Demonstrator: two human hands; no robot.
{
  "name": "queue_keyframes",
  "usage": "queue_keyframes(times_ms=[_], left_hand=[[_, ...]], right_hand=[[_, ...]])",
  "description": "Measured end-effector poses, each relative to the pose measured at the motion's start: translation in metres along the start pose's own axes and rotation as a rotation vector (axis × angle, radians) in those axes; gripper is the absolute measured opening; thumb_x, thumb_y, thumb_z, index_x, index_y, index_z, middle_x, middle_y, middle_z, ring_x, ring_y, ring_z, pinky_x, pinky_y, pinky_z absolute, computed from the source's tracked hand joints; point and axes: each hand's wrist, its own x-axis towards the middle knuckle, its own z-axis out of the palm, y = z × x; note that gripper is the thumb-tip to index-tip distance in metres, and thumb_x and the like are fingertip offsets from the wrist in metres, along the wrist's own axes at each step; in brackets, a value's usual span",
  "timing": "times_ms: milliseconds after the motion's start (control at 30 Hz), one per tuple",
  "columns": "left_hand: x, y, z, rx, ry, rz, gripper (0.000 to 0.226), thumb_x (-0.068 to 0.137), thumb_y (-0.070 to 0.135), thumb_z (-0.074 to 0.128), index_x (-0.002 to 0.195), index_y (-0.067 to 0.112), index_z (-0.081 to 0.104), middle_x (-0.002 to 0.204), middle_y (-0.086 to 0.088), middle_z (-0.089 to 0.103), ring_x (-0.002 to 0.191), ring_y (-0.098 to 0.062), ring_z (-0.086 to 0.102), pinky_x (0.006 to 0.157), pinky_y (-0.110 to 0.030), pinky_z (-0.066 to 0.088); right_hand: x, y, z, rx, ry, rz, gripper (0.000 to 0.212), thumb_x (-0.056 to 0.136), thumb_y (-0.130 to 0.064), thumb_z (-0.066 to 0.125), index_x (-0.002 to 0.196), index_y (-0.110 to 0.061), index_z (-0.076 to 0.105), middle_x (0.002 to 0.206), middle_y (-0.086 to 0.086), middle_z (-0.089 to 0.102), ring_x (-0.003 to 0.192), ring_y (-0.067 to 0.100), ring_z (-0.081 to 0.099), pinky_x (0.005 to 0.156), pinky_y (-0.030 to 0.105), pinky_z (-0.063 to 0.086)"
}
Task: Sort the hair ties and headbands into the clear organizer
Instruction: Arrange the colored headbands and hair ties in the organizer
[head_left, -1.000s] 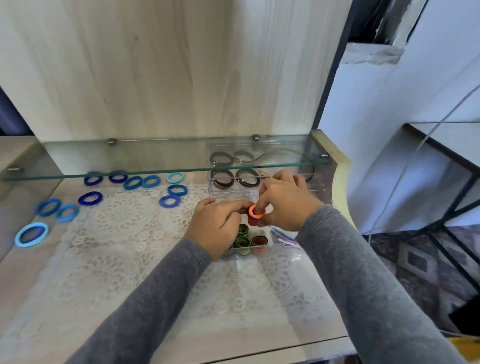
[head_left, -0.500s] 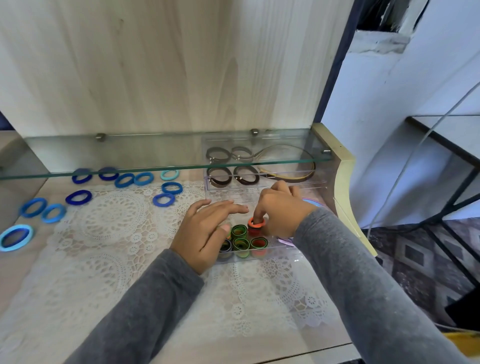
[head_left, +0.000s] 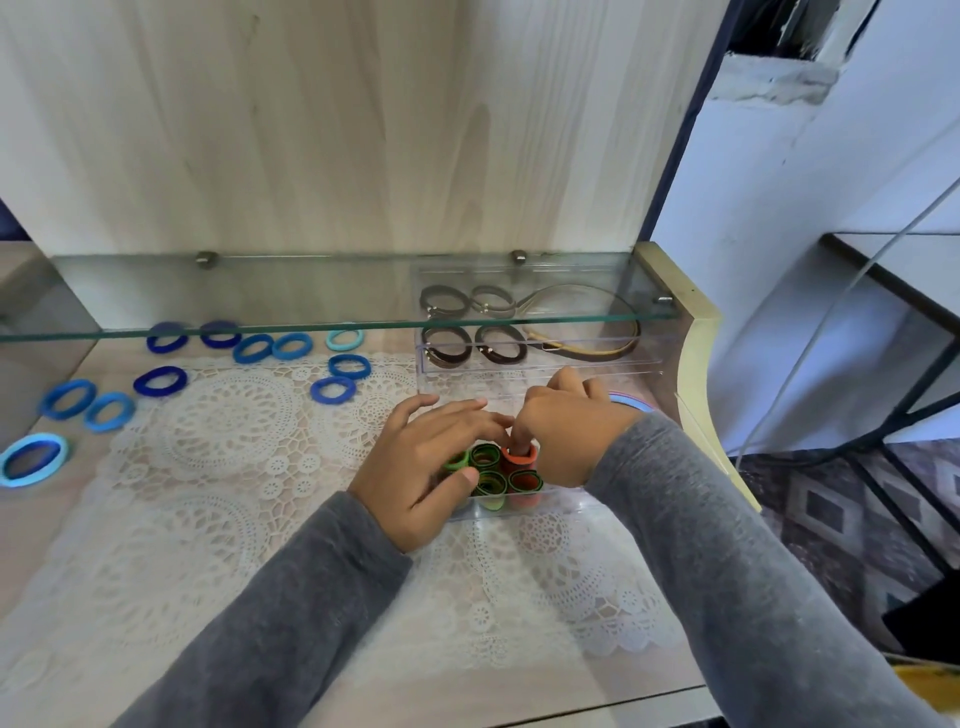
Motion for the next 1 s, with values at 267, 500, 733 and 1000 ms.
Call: queue_keyframes(times_ms=[267, 500, 733, 1000], left_hand=[[-0.001, 0.0, 0.002, 0.058, -0.082, 0.016, 0.045, 0.077, 0.033, 0.038, 0.114, 0.03, 0.062, 0.129, 0.021, 0.056, 0.136, -0.005, 0.037, 0.112, -0.049, 0.018], [0.0, 0.001, 0.002, 0.079, -0.103, 0.016, 0.043, 0.076, 0.033, 0.037, 0.113, 0.034, 0.059, 0.125, 0.024, 0.057, 0.136, -0.005, 0.037, 0.112, -0.047, 0.017], [0.0, 0.003, 0.001, 0.067, -0.052, -0.007, 0.043, 0.077, 0.033, 0.037, 0.114, 0.031, 0.06, 0.129, 0.022, 0.056, 0.133, -0.003, 0.04, 0.112, -0.044, 0.018], [0.003, 0.005, 0.003, 0.272, 0.112, -0.209, 0.046, 0.09, 0.044, 0.022, 0.105, 0.034, 0.064, 0.126, 0.018, 0.058, 0.132, -0.01, 0.041, 0.108, -0.042, 0.019]], right_hand=[[-0.003, 0.002, 0.001, 0.074, -0.01, 0.004, 0.036, 0.089, -0.01, 0.047, 0.117, -0.024, 0.064, 0.124, 0.001, 0.047, 0.119, 0.026, 0.028, 0.102, 0.04, 0.027], [-0.003, 0.009, 0.007, 0.146, 0.023, -0.015, 0.041, 0.087, -0.007, 0.045, 0.11, -0.032, 0.067, 0.122, -0.004, 0.048, 0.12, 0.025, 0.027, 0.101, 0.039, 0.025], [-0.002, 0.029, 0.02, 0.528, 0.49, 0.068, 0.042, 0.079, 0.002, 0.042, 0.087, -0.031, 0.066, 0.108, -0.01, 0.054, 0.11, 0.017, 0.03, 0.091, 0.035, 0.021], [0.009, 0.023, 0.058, 0.373, 0.56, 0.11, 0.04, 0.085, -0.007, 0.045, 0.099, -0.033, 0.071, 0.112, -0.012, 0.054, 0.113, 0.017, 0.032, 0.091, 0.034, 0.023]])
